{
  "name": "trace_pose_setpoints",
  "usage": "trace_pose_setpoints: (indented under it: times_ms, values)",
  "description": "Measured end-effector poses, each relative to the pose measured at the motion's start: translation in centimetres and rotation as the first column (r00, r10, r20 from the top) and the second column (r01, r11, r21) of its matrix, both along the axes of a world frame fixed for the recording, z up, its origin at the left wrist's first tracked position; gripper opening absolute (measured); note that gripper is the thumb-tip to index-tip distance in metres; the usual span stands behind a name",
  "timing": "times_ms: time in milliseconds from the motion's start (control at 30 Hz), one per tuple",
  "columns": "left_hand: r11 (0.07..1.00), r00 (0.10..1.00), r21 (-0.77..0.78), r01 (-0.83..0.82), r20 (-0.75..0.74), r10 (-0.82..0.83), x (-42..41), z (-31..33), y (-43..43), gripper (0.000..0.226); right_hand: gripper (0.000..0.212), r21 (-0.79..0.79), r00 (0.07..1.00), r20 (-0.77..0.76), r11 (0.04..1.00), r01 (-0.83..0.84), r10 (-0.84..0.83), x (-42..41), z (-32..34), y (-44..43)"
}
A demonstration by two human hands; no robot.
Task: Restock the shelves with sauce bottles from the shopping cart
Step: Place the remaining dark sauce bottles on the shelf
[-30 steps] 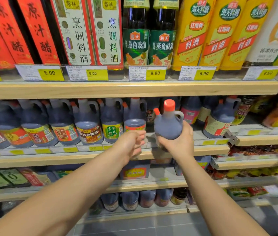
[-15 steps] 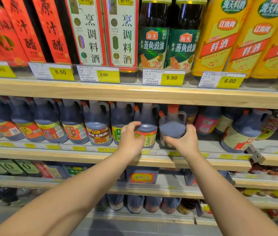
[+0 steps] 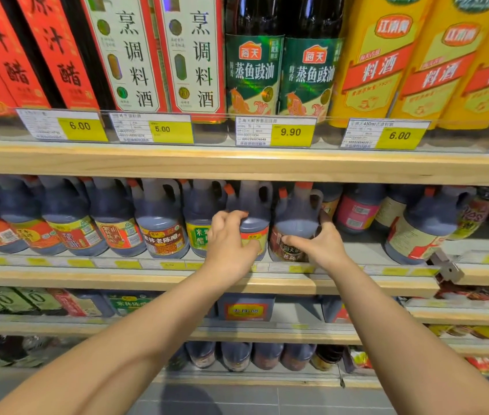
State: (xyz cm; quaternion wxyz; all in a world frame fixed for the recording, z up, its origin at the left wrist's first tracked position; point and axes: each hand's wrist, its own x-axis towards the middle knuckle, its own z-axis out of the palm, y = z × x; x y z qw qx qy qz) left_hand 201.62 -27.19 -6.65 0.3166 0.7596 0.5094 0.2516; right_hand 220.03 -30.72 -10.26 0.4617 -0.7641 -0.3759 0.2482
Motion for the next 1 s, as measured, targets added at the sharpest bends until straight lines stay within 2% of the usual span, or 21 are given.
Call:
trace_pose_setpoints:
  times_ms: [100,167,267,367,500,567,633,800,1000]
  values:
    - [0.992,0.989,0.108,0.070,-0.137,-0.055,0.6,-0.4,-0.5,0.059,0.075,0.032,0.998,-0.057,0.999,-0.001,0.003,-0.2,-0.3,-0.3]
    - [0.973,0.972,0.198,0.115,-0.224,-0.070,0.6,-0.6,-0.3,0.059,0.075,0.041,0.999,-0.043,0.999,-0.019,0.020,-0.2,-0.5,-0.6]
    - [0.932,0.931,0.318,0.171,-0.362,-0.047,0.6,-0.2,0.4,0.063,0.074,0.094,0.980,0.201,0.995,-0.026,0.007,-0.3,-0.7,-1.3]
    - [0.894,0.857,0.382,0.234,-0.515,-0.004,0.7,-0.2,1.4,0.081,0.079,0.117,0.899,0.438,0.993,-0.024,-0.030,-0.6,-0.8,-1.8]
    - [0.879,0.788,0.400,0.259,-0.614,0.047,0.8,-1.6,2.9,0.096,0.087,0.052,0.781,0.624,0.996,-0.069,0.021,-1.3,-1.1,-1.8]
    - [0.863,0.775,0.430,0.267,-0.628,0.073,0.8,-1.9,3.0,0.096,0.085,0.025,0.781,0.624,0.998,-0.049,0.022,-1.3,-1.4,-1.7]
    - [0.820,0.798,0.514,0.251,-0.589,0.125,0.7,-2.6,3.1,0.097,0.077,0.014,0.816,0.577,0.999,-0.031,0.017,-1.4,-1.6,-1.7]
    - [0.738,0.822,0.620,0.268,-0.547,0.161,-0.1,-4.8,3.4,0.107,0.068,0.053,0.858,0.514,0.998,-0.034,0.001,-1.8,-2.0,-1.7]
    - [0.755,0.813,0.599,0.267,-0.561,0.157,0.2,-5.1,3.7,0.104,0.063,0.073,0.867,0.499,0.997,-0.033,-0.008,-1.6,-1.9,-1.1]
